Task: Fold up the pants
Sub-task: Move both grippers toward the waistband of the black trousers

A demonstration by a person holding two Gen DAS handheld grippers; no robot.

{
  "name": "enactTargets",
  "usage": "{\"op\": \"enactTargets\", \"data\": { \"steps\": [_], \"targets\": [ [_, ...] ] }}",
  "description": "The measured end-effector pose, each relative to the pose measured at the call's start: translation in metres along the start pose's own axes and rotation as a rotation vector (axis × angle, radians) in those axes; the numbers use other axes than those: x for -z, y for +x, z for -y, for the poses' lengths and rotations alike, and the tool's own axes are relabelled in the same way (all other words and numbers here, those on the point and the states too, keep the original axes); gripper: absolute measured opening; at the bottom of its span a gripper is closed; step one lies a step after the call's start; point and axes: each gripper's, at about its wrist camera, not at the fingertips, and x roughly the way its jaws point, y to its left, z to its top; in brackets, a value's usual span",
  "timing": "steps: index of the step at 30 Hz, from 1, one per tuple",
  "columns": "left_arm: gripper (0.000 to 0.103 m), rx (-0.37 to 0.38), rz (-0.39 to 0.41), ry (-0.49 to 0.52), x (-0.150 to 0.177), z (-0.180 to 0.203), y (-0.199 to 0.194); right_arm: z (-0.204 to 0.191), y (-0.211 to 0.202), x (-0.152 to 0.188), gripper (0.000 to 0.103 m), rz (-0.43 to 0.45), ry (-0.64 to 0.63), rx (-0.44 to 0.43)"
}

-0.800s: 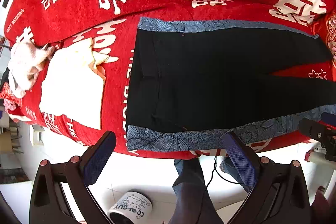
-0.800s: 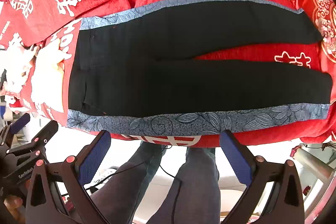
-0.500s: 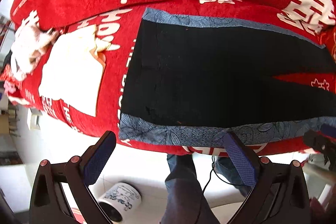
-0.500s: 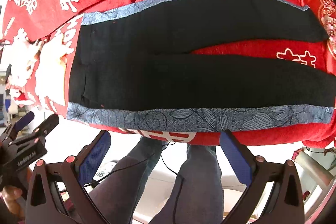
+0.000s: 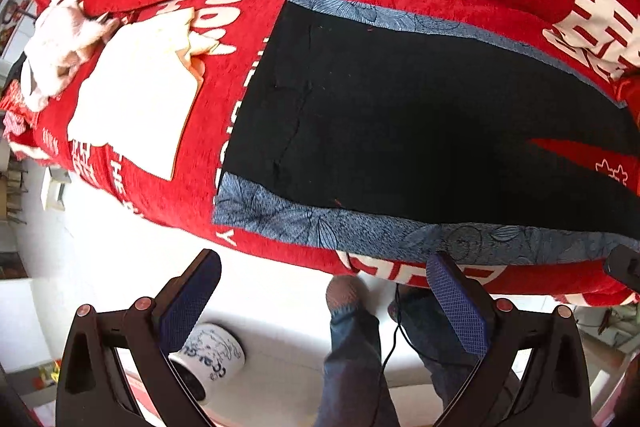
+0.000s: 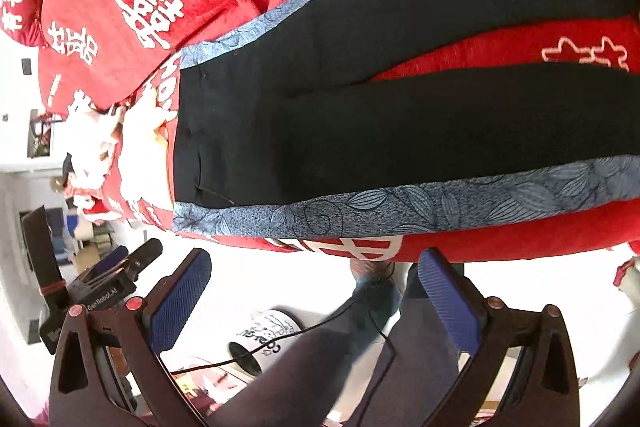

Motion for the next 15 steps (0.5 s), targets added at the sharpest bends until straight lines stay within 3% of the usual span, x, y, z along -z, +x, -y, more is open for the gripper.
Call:
{"op": "enactTargets", "data": {
  "steps": [6,10,15],
  "targets": [
    [0.103,0.011,0.010,0.043,-0.001,-0.007,0.027,0.006,0.026,0.006,0.103,0.089,-0.011,-0.040],
    [0.103,0.028,0.015,0.057,0.000,-0.016,0.044,0.007,0.041,0.013,0.103,0.089,0.023,-0.036],
    [0.103,0.069,0.053,-0.001,-0.001,-0.038,0.066,0.014,0.073,0.022,0.103,0.055,0.091,-0.106]
  ]
}}
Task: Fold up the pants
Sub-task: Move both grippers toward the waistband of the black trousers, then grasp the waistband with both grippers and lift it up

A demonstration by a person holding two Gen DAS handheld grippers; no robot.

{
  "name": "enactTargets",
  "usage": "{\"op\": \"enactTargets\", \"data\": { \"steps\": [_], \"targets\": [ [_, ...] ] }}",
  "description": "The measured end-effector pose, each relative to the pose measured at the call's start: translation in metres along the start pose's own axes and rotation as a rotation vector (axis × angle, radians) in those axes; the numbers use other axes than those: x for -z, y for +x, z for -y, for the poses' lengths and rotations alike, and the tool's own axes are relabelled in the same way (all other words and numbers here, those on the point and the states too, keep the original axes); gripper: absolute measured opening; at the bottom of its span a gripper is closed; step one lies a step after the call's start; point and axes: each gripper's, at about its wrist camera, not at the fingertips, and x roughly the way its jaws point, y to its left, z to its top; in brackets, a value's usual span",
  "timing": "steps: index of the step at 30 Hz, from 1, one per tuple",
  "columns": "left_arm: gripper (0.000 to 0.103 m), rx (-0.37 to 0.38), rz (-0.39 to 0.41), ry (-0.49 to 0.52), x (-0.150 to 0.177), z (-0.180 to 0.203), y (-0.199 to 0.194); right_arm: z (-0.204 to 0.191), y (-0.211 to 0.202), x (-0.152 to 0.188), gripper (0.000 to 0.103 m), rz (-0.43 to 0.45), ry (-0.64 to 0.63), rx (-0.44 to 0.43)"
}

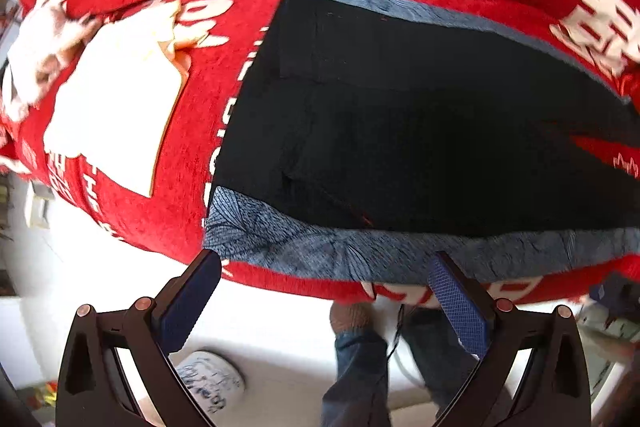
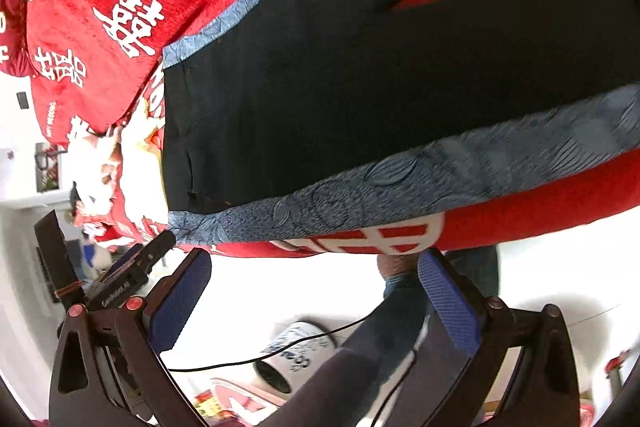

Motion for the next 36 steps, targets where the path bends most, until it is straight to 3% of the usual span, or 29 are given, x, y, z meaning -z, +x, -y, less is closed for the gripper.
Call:
{"op": "enactTargets", "data": {
  "steps": [6,10,15,23,27,29,30,34,36],
  "targets": [
    [0.103,0.085,-0.025,-0.127,0.009,-0.040,0.055,0.018,0.056,0.008,0.102,-0.044,0.042,-0.161],
    [0.103,0.038,-0.053,-0.139,0.019,-0.053,0.093,0.038,0.093,0.011,0.073,-0.057,0.064,-0.215],
    [0.103,0.073,-0.069,-0.152,0.024,-0.064,0.121,0.060,0.113,0.020,0.072,-0.053,0.092,-0.295],
    [0.103,0.129,-0.057,-0.129,0.023,-0.071,0.115,0.062,0.105,0.008,0.072,0.023,0.102,-0.430],
    [0.103,0.232,-0.067,-0.196,0.029,-0.083,0.105,0.070,0.114,0.014,0.071,0.020,0.148,-0.487],
    [0.103,0.308,-0.080,-0.243,0.037,-0.087,0.101,0.067,0.115,0.010,0.055,0.030,0.192,-0.562],
    [0.103,0.352,-0.089,-0.271,0.039,-0.089,0.100,0.060,0.112,0.005,0.054,0.044,0.191,-0.596],
    [0.103,0.583,-0.115,-0.390,0.047,-0.083,0.105,0.028,0.084,-0.010,0.054,0.078,0.103,-0.690],
    [0.103,0.648,-0.093,-0.431,0.040,-0.075,0.104,0.013,0.072,-0.014,0.054,0.077,0.055,-0.697]
  ]
}}
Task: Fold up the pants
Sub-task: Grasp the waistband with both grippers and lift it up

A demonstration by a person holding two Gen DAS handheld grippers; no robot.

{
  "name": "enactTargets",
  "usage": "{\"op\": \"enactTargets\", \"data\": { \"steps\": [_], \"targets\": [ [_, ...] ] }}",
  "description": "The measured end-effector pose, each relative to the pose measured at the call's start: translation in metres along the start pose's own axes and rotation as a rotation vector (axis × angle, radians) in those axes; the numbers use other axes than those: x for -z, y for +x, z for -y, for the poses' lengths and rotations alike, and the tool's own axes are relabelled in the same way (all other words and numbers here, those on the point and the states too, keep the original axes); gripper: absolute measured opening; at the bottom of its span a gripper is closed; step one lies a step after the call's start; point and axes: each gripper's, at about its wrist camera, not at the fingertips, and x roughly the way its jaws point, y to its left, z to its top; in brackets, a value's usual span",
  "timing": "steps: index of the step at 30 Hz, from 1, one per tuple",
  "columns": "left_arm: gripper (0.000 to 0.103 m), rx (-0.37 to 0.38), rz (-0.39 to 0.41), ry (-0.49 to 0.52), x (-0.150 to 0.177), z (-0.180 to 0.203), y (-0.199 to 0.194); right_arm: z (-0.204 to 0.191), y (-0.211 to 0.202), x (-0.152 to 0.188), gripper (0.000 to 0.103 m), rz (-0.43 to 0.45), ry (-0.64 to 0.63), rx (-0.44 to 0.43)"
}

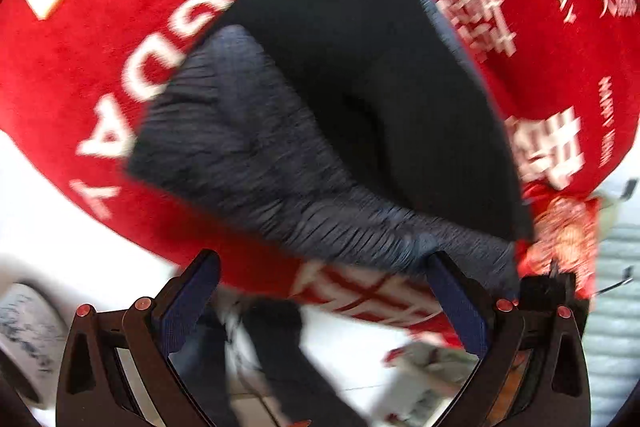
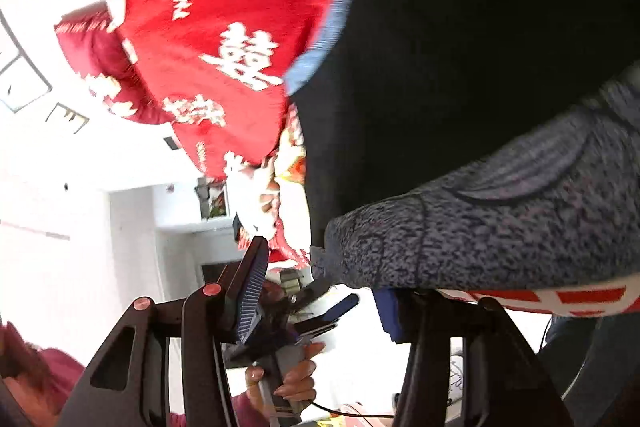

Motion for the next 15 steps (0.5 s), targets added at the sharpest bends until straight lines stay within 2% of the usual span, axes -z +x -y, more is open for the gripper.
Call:
{"op": "enactTargets", "data": {
  "steps": [4,5,7,9,11,13,15],
  "targets": [
    [0.101,0.028,0.039,-0.051,-0.021,0.008,0.003,-0.005,-0.005,0.000,0.054,-0.019,-0.009,0.021],
    [0.090,0.018,0.046,-0.052,-0.024,0.009,0.004,-0.002,-0.005,0.002,0.054,-0.023,-0.002,0.036],
    [0.080,-0.018,0.035,-0.039,-0.028,0.010,0.006,0.007,-0.010,0.005,0.054,-0.020,0.017,0.048],
    [0.074,-0.035,0.037,-0.014,-0.025,0.009,0.006,0.016,-0.009,0.009,0.054,-0.005,0.040,0.058],
    [0.062,-0.064,0.031,0.020,-0.027,0.011,0.005,0.027,-0.010,0.012,0.054,0.019,0.073,0.067],
    [0.057,-0.068,0.022,0.031,-0.030,0.006,0.005,0.043,-0.011,0.014,0.053,0.054,0.130,0.068],
    [0.046,-0.082,0.013,0.054,-0.031,0.003,0.008,0.060,-0.014,0.012,0.028,0.097,0.222,0.062]
  ]
}}
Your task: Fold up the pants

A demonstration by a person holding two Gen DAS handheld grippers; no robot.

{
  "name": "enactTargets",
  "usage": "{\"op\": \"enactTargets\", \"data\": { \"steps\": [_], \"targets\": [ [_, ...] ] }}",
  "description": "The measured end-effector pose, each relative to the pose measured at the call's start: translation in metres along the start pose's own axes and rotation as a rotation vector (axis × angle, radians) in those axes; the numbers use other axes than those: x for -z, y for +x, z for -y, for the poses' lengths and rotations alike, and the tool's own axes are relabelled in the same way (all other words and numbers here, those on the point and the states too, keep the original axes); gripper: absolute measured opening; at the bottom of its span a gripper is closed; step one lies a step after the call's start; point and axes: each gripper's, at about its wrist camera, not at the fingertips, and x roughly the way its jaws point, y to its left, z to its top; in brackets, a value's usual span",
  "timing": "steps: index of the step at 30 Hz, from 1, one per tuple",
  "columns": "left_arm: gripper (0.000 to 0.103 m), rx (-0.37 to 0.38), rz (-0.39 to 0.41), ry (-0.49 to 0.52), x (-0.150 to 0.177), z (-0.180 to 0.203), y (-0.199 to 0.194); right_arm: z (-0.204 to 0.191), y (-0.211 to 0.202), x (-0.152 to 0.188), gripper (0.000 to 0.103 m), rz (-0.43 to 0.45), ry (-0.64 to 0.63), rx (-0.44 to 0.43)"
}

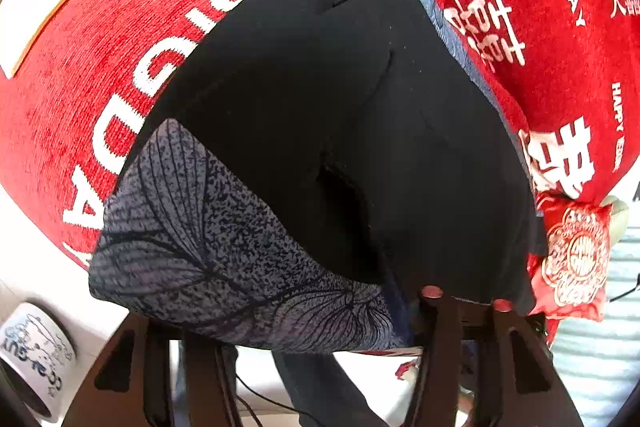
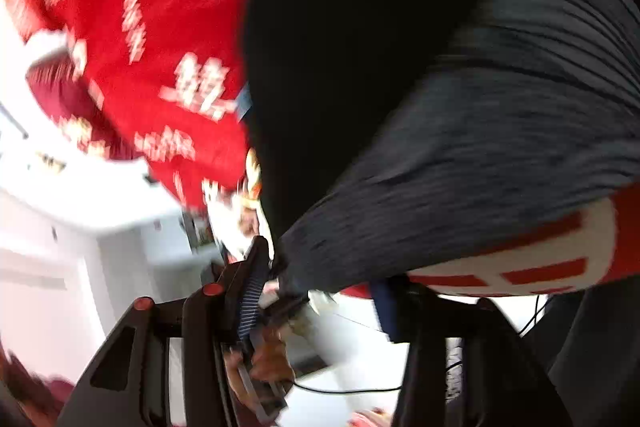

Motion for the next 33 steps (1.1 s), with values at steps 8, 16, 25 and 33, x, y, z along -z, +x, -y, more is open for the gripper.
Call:
{"op": "enactTargets", "data": {
  "steps": [8,16,25,33],
  "targets": [
    [0.035,-0.005,0.061,0.067,-0.015,0.038,-0.043,-0.074,-0.017,-0.023,0.008,-0.025,-0.150,0.087],
    [0.043,-0.058,0.218,0.187,-0.123,0.129,-0.044,-0.181,0.007,-0.135,0.011,-0.142,-0.395,0.247],
    [0.089,-0.439,0.311,0.149,-0.221,0.140,0.059,-0.151,0.089,-0.269,0.012,-0.243,-0.353,0.369],
    [0.089,-0.479,0.361,0.085,-0.225,0.149,0.017,-0.173,0.080,-0.268,0.073,-0.291,-0.404,0.372]
  ]
}}
